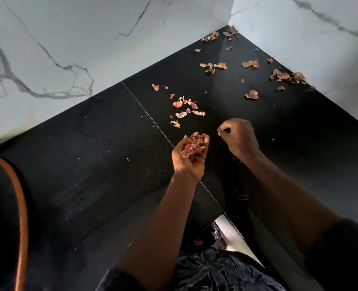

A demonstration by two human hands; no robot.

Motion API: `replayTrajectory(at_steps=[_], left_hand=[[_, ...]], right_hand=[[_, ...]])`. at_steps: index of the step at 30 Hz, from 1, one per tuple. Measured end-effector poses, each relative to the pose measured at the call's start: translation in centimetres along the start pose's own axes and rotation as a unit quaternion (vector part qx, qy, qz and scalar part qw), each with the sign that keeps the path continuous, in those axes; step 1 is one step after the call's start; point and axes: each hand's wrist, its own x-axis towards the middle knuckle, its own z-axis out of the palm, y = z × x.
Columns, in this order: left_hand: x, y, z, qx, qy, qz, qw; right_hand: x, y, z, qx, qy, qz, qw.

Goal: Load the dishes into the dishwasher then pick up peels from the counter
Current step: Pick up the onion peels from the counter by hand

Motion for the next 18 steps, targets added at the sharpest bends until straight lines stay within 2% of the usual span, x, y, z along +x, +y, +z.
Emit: replayTrajectory(at_steps=[3,8,10,15,18], left_hand=[[0.1,-0.5,0.2,0.004,0.000,-0.009,1.000],[-0.4,-0.7,0.4,0.042,0.013,0.004,0.999],[-0.5,-0.3,0.2,0.046,0.013,0.010,0.999],[-0.5,1.8,-0.5,0.001,-0.034,0.022,0.999],[-0.6,3.1,-1.0,0.006,-0.045,0.032,0.998]], right_hand=[[-0.5,-3.1,-2.3,0.072,0.032,-0.030,0.996],[-1.5,-7.1,-2.8,0.013,-0.080,-0.116,0.990],[-1.0,-7.7,-3.1,0.021,-0.091,-0.127,0.988],[4.5,-6.6,-2.5,0.125,-0.056,-0.018,0.990],[8.1,-4.6,-0.4,0.063,-0.061,0.033,0.996]])
